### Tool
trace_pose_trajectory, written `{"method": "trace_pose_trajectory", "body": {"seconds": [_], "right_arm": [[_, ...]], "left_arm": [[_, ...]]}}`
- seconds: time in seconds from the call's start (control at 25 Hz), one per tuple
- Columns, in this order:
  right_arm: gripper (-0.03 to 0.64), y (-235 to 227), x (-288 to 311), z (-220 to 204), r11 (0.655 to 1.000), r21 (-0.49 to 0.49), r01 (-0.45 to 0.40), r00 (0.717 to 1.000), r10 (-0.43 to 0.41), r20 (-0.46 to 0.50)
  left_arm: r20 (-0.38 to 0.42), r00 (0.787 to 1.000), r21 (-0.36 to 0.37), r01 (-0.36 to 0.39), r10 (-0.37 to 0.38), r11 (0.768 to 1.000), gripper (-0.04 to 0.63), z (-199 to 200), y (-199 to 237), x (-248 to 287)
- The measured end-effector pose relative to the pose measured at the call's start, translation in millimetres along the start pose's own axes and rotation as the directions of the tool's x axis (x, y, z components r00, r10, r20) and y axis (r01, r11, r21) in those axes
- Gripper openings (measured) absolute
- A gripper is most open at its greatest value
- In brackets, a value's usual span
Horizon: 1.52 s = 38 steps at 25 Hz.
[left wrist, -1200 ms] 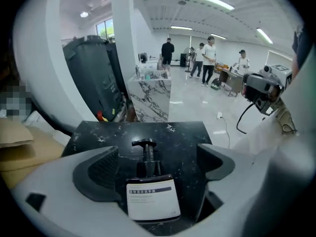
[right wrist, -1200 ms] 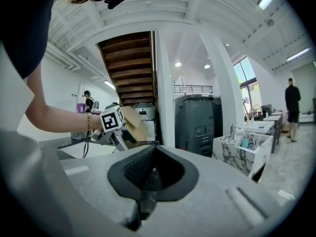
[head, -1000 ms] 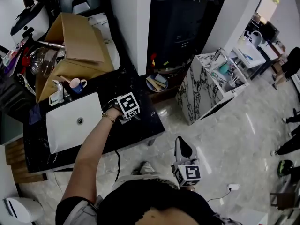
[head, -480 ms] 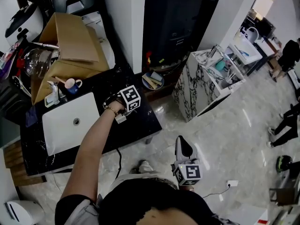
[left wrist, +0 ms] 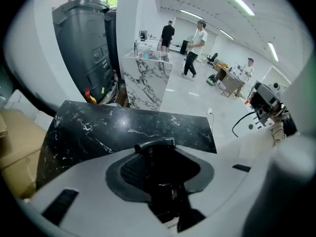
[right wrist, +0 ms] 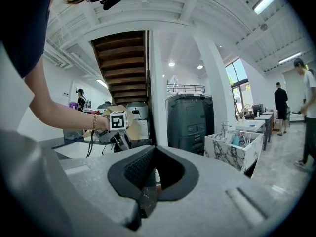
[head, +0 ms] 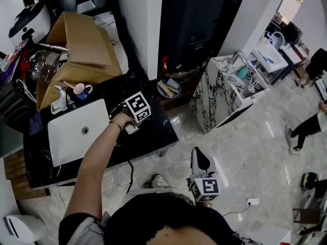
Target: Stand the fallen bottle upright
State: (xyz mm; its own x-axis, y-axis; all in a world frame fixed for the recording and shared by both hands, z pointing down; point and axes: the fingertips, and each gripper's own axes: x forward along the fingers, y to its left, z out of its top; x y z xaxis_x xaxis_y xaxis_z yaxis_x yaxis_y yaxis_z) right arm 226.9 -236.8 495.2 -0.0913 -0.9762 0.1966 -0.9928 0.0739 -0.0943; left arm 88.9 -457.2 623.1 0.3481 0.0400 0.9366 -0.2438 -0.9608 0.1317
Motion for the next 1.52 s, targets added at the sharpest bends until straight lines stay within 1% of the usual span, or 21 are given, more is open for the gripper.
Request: {"method": "trace_pose_trajectory", "body": {"seconds": [0.16,0.28,0.36,0.4,0.52,0.6,0.68,0.76,0.84,0.92,0.96,1.04,1.08,1.12,1.16,1.2,1.28,1.32,1.36,1.4,1.52], "right_arm": [[0.003,6.6,2.3,0.4,1.0,-0.007,-0.025,1.0,0.025,-0.001],[0.002,15.6,5.0,2.7,0.998,-0.006,-0.055,0.998,0.055,-0.001],[0.003,24.6,7.8,6.6,0.997,-0.006,-0.081,0.997,0.081,0.0],[0.003,28.6,8.8,7.0,0.996,-0.009,-0.091,0.996,0.091,0.0],[0.002,36.8,10.4,6.6,0.994,-0.014,-0.11,0.994,0.11,0.0],[0.003,39.7,11.2,5.8,0.993,-0.018,-0.115,0.993,0.115,-0.001],[0.003,39.6,11.7,1.7,0.993,-0.027,-0.117,0.993,0.117,-0.011],[0.002,44.2,12.6,1.9,0.992,-0.025,-0.125,0.992,0.125,-0.015],[0.003,51.1,14.1,3.2,0.991,-0.02,-0.135,0.991,0.134,-0.016],[0.003,55.7,15.7,3.0,0.99,-0.024,-0.14,0.99,0.14,-0.02],[0.002,57.3,16.1,2.9,0.99,-0.027,-0.142,0.99,0.141,-0.022],[0.003,59.4,16.4,2.6,0.989,-0.034,-0.143,0.989,0.142,-0.027],[0.002,60.3,16.4,2.5,0.989,-0.035,-0.142,0.99,0.141,-0.029],[0.002,61.1,16.4,2.2,0.99,-0.034,-0.14,0.99,0.139,-0.03],[0.003,62.0,16.3,1.9,0.99,-0.034,-0.138,0.99,0.137,-0.031],[0.002,63.0,16.1,1.8,0.99,-0.034,-0.136,0.99,0.135,-0.032],[0.003,64.7,15.7,2.2,0.991,-0.034,-0.132,0.991,0.131,-0.031],[0.002,64.7,15.2,2.3,0.991,-0.036,-0.127,0.991,0.126,-0.032],[0.002,64.0,14.2,2.2,0.992,-0.036,-0.121,0.992,0.12,-0.033],[0.002,62.7,12.9,2.2,0.993,-0.036,-0.113,0.993,0.112,-0.035],[0.002,57.9,9.6,2.6,0.995,-0.04,-0.092,0.995,0.09,-0.037]], "left_arm": [[0.102,0.995,-0.031,-0.012,0.015,0.999,0.118,-2.8,-3.2,-17.6],[0.201,0.98,-0.062,0.007,0.006,0.998,0.109,-2.6,-11.1,-34.4],[0.279,0.96,-0.083,0.007,0.017,0.997,0.103,-2.1,-14.0,-45.4],[0.32,0.947,-0.095,-0.002,0.032,0.996,0.1,-2.4,-14.2,-50.9],[0.429,0.897,-0.138,-0.048,0.103,0.989,0.098,-6.6,-12.6,-68.1],[0.494,0.857,-0.164,-0.076,0.148,0.984,0.097,-12.8,-12.4,-76.5],[0.555,0.807,-0.175,-0.125,0.203,0.977,0.097,-18.2,-11.9,-84.4],[0.606,0.75,-0.195,-0.184,0.265,0.964,0.095,-23.1,-9.3,-90.7],[0.654,0.686,-0.231,-0.221,0.319,0.948,0.095,-27.0,-5.3,-95.7],[0.703,0.613,-0.28,-0.227,0.361,0.933,0.095,-28.8,-2.0,-101.4],[0.727,0.57,-0.31,-0.224,0.382,0.924,0.095,-29.1,-1.1,-104.8],[0.767,0.475,-0.371,-0.221,0.432,0.902,0.095,-29.5,0.0,-111.7],[0.778,0.431,-0.396,-0.228,0.457,0.889,0.095,-29.7,0.3,-114.0],[0.783,0.396,-0.415,-0.242,0.48,0.877,0.095,-29.8,0.5,-114.7],[0.784,0.371,-0.426,-0.262,0.498,0.866,0.095,-29.7,0.5,-114.0],[0.781,0.357,-0.431,-0.284,0.512,0.856,0.095,-29.4,0.5,-112.0],[0.771,0.35,-0.432,-0.327,0.532,0.841,0.095,-28.5,0.1,-106.7],[0.768,0.346,-0.435,-0.336,0.539,0.835,0.095,-28.3,-0.1,-104.6],[0.768,0.337,-0.443,-0.334,0.544,0.832,0.095,-28.7,-0.3,-103.3],[0.77,0.323,-0.457,-0.321,0.549,0.83,0.095,-29.8,-0.1,-102.9],[0.778,0.278,-0.493,-0.286,0.563,0.822,0.095,-34.5,3.0,-105.3]]}}
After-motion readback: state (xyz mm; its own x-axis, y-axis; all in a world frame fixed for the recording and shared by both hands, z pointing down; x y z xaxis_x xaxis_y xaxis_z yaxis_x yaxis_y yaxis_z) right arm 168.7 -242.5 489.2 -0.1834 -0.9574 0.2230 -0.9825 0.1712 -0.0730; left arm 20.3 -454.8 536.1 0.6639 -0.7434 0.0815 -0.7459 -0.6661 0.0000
